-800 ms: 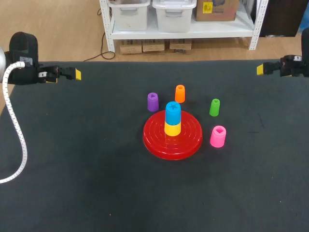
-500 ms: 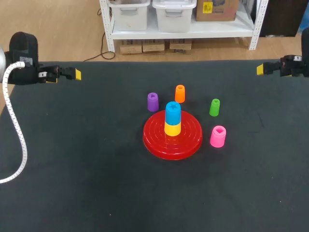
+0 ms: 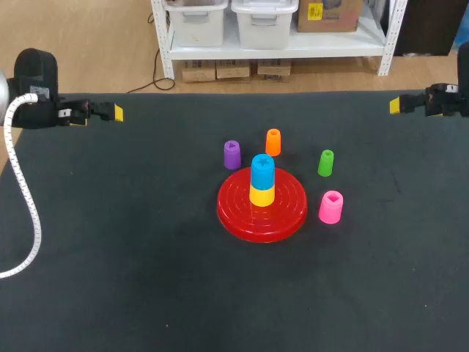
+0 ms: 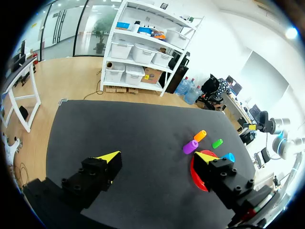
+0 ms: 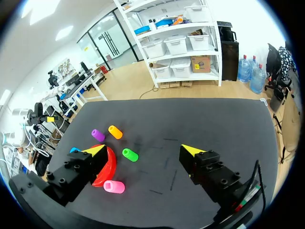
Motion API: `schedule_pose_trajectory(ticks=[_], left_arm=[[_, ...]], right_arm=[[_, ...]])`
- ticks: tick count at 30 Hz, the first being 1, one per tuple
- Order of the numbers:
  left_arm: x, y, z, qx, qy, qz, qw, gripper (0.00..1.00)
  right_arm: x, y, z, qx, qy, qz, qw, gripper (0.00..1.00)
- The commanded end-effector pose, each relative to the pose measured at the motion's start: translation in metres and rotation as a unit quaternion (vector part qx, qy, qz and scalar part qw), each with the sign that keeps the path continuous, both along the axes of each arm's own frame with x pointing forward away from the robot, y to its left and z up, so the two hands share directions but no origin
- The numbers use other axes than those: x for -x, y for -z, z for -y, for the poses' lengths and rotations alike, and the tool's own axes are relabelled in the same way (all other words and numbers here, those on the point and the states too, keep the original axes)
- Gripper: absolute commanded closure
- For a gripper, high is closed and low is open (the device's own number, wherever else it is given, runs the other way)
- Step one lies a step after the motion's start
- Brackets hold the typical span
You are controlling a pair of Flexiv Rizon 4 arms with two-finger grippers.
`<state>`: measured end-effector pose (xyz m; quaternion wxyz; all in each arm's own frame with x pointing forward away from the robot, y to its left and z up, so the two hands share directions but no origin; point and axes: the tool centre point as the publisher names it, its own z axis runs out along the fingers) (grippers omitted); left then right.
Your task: Pick up and stack the cylinders on the red base in this order: pink,purple,orange,green
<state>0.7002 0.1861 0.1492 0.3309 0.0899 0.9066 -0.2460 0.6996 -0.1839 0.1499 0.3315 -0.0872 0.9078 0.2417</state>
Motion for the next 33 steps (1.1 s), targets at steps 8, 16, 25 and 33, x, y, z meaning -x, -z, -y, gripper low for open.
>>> schedule_pose_trajectory(ticks=[8,16,25,33], left_arm=[[0.0,-0.001,0.001,-0.002,-0.002,-0.002,1.0,0.0],[0.0,-0.001,0.001,-0.002,-0.002,-0.002,1.0,0.0],[0.003,-0.001,0.028,-0.08,0.143,0.044,0.985,0.0],[0.049,-0.007,0.056,-0.082,0.363,0.144,0.917,0.0]], right_arm=[[0.0,0.0,0.001,-0.001,-0.001,0.0,1.0,0.0],[0.0,0.0,0.001,-0.001,-0.001,0.0,1.0,0.0],[0.0,0.0,0.001,-0.001,-0.001,0.0,1.0,0.0],[0.0,0.0,0.001,-0.001,-0.001,0.0,1.0,0.0]])
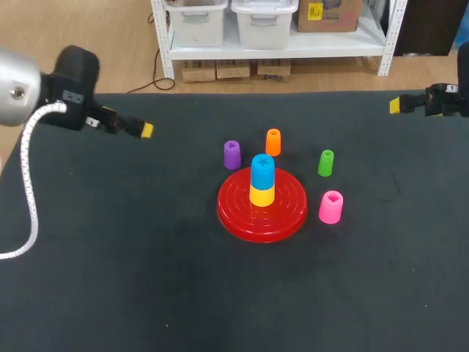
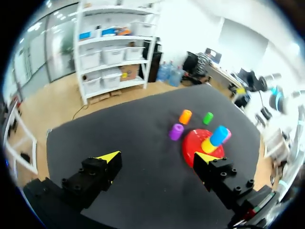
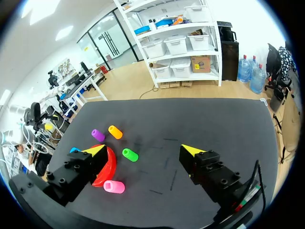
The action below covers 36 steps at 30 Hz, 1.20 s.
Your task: Pick up and stack the cylinders on the red base in this order: pink,purple,orange,green
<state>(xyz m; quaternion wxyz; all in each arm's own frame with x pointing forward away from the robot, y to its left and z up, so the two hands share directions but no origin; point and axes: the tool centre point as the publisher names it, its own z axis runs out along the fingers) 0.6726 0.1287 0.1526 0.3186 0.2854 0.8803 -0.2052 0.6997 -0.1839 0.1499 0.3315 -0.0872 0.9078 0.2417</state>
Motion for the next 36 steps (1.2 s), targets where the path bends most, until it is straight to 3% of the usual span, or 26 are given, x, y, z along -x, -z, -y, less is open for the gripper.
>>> schedule_pose_trajectory(ticks=[1,2,5,7,13,22,28,36], left_arm=[[0.026,-0.004,0.0,0.017,0.226,0.078,0.971,0.0],[0.038,-0.005,0.004,0.025,0.274,0.082,0.958,0.0],[0.054,-0.006,0.005,0.039,0.324,0.082,0.942,0.0],[0.062,-0.003,0.005,0.027,0.358,0.081,0.93,0.0],[0.071,0.004,-0.001,0.019,0.401,0.073,0.913,0.0],[0.057,0.008,-0.008,-0.007,0.375,0.068,0.924,0.0],[0.051,0.014,-0.011,-0.012,0.361,0.048,0.931,0.0],[0.039,0.021,-0.018,-0.029,0.311,0.041,0.949,0.0]], right_arm=[[0.0,0.0,0.001,-0.001,-0.001,0.0,1.0,0.0],[0.0,0.0,0.001,-0.001,-0.001,0.0,1.0,0.0],[0.0,0.0,0.001,-0.001,-0.001,0.0,1.0,0.0],[0.0,0.0,0.001,-0.001,-0.001,0.0,1.0,0.0],[0.0,0.0,0.001,-0.001,-0.001,0.0,1.0,0.0],[0.0,0.0,0.001,-0.001,-0.001,0.0,1.0,0.0],[0.0,0.0,0.001,-0.001,-0.001,0.0,1.0,0.0],[0.0,0.0,0.001,-0.001,-0.001,0.0,1.0,0.0]])
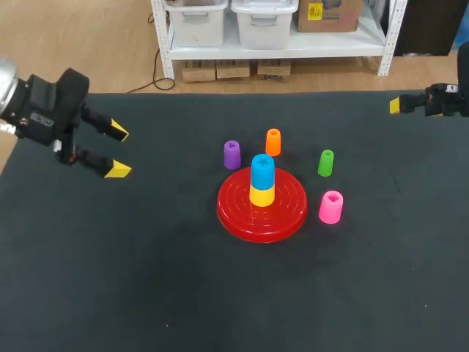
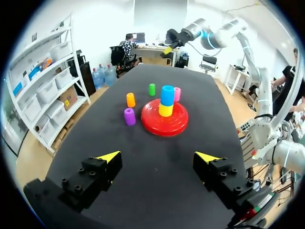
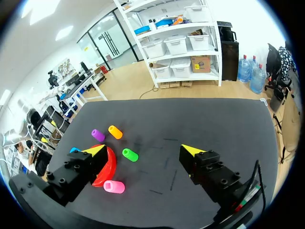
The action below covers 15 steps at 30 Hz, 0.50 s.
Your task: Pick up and stack the cylinders on the red base in this order: pink,purple,orange,green
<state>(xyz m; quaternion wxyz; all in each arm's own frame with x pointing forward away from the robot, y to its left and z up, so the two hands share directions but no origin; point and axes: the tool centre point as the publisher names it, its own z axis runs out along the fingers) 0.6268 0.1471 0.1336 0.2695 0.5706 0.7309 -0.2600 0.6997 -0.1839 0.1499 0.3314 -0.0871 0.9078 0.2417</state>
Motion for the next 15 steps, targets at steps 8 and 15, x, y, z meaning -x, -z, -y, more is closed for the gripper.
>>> schedule_pose_trajectory(ticks=[8,15], left_arm=[[-0.0143,0.0036,-0.0034,-0.005,-0.071,-0.016,0.997,0.0],[-0.0143,0.0036,-0.0034,-0.005,-0.071,-0.016,0.997,0.0]], right_arm=[[0.0,0.0,0.0006,-0.001,-0.001,0.0,1.0,0.0],[0.0,0.0,0.0006,-0.001,-0.001,0.0,1.0,0.0]])
